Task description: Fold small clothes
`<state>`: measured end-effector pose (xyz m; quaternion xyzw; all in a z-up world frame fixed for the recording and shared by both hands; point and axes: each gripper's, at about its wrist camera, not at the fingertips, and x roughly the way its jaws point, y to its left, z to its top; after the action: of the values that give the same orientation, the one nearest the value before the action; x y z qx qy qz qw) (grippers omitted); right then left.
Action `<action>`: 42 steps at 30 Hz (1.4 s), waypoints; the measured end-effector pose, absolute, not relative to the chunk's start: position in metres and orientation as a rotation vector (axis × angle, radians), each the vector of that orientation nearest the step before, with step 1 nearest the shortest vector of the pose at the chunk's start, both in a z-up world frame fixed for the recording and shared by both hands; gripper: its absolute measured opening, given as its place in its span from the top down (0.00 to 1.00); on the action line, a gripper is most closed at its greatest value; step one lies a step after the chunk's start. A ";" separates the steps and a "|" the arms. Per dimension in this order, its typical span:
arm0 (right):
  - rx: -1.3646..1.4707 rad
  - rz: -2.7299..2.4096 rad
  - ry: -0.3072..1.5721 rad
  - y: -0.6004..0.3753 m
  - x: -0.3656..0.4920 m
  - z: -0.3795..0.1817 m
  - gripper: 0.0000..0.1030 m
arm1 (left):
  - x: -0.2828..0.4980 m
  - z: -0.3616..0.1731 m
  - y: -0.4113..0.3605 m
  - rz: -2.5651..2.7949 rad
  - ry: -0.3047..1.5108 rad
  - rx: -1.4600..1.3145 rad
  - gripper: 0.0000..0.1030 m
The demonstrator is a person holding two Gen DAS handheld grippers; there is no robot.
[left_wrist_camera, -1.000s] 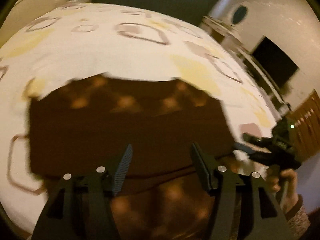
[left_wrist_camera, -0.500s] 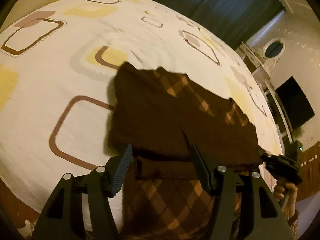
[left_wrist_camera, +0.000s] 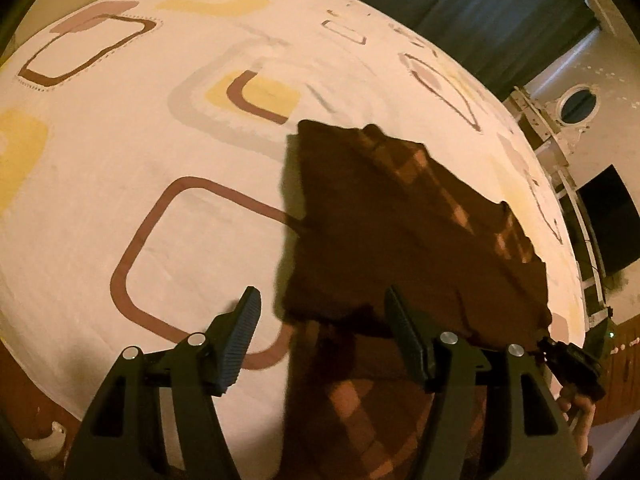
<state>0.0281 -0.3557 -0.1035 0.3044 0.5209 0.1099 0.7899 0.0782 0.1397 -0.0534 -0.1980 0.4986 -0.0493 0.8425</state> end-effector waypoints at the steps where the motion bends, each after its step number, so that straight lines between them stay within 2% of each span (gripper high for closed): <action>1: 0.655 0.241 1.122 -0.355 0.029 -0.104 0.95 | 0.080 -0.056 0.141 -0.101 1.067 -0.415 0.38; 7: 0.692 0.305 1.135 -0.362 0.030 -0.104 0.94 | 0.084 -0.060 0.140 -0.119 1.093 -0.355 0.38; 10: 0.742 0.329 1.091 -0.375 0.028 -0.088 0.83 | 0.087 -0.048 0.145 -0.164 1.052 -0.386 0.38; 11: 0.746 0.327 1.066 -0.381 0.030 -0.081 0.71 | 0.091 -0.043 0.147 -0.169 1.033 -0.377 0.38; 12: 0.746 0.317 1.050 -0.386 0.034 -0.077 0.64 | 0.097 -0.040 0.147 -0.168 1.024 -0.361 0.38; 21: 0.765 0.291 1.071 -0.395 0.092 -0.105 0.52 | 0.161 -0.064 0.149 -0.165 1.066 -0.450 0.37; 23: 0.774 0.345 1.073 -0.388 0.097 -0.106 0.54 | 0.164 -0.064 0.143 -0.168 1.054 -0.416 0.37; 24: 0.734 0.344 1.082 -0.383 0.098 -0.105 0.72 | 0.166 -0.064 0.136 -0.168 1.047 -0.368 0.39; 25: 0.666 0.323 1.092 -0.379 0.098 -0.105 0.90 | 0.167 -0.064 0.131 -0.158 1.042 -0.319 0.52; 26: 0.625 0.308 1.110 -0.377 0.098 -0.105 0.91 | 0.167 -0.066 0.123 -0.134 1.044 -0.243 0.58; 29: 0.661 0.278 1.092 -0.384 0.096 -0.113 0.92 | 0.166 -0.068 0.113 -0.091 1.029 -0.134 0.70; 34: 0.752 0.296 1.064 -0.389 0.092 -0.119 0.90 | 0.167 -0.068 0.123 -0.113 1.038 -0.166 0.71; 35: 0.779 0.312 1.069 -0.393 0.088 -0.119 0.86 | 0.164 -0.067 0.126 -0.132 1.043 -0.178 0.71; 37: 0.784 0.331 1.069 -0.398 0.078 -0.113 0.81 | 0.153 -0.062 0.135 -0.180 1.062 -0.227 0.69; 38: 0.779 0.355 1.074 -0.401 0.070 -0.110 0.74 | 0.140 -0.059 0.141 -0.210 1.063 -0.254 0.67; 39: 0.774 0.374 1.081 -0.404 0.062 -0.107 0.70 | 0.130 -0.058 0.145 -0.228 1.065 -0.269 0.61; 40: 0.770 0.400 1.095 -0.407 0.051 -0.105 0.69 | 0.115 -0.057 0.149 -0.246 1.071 -0.282 0.55; 42: 0.765 0.438 1.125 -0.411 0.034 -0.105 0.66 | 0.088 -0.058 0.156 -0.280 1.092 -0.303 0.54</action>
<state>0.0341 -0.4106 -0.1047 0.3508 0.5158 0.2006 0.7554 0.0882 0.1558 -0.0584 -0.1431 0.5154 -0.1323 0.8345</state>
